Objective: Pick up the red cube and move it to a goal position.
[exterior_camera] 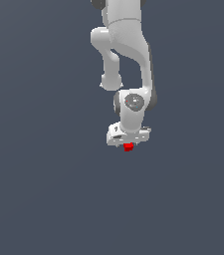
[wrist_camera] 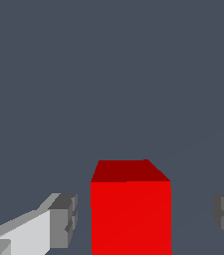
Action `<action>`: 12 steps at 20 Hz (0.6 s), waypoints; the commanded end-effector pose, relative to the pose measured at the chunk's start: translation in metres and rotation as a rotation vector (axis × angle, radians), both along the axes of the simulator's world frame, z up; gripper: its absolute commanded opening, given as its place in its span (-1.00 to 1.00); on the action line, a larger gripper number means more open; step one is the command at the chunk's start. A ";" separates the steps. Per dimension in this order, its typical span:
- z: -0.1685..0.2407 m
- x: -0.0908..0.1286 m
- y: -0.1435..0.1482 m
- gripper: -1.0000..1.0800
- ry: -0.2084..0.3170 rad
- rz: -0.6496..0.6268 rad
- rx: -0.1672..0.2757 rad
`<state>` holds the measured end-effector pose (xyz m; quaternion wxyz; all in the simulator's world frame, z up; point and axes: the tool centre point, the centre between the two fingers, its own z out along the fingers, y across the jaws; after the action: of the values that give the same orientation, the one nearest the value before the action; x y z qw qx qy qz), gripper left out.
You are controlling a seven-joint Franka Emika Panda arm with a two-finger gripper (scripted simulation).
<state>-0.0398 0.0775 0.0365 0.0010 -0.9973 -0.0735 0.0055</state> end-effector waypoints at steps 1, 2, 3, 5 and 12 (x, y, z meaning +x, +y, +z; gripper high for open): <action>-0.008 -0.002 0.005 0.92 -0.006 0.011 0.000; -0.011 -0.002 0.007 0.92 -0.008 0.014 0.000; -0.013 -0.002 0.008 0.92 -0.009 0.016 0.000; -0.016 -0.002 0.010 0.92 -0.011 0.020 0.000; -0.016 -0.002 0.010 -1.00 -0.011 0.020 -0.001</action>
<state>-0.0424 0.0873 0.0203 0.0003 -0.9965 -0.0836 0.0003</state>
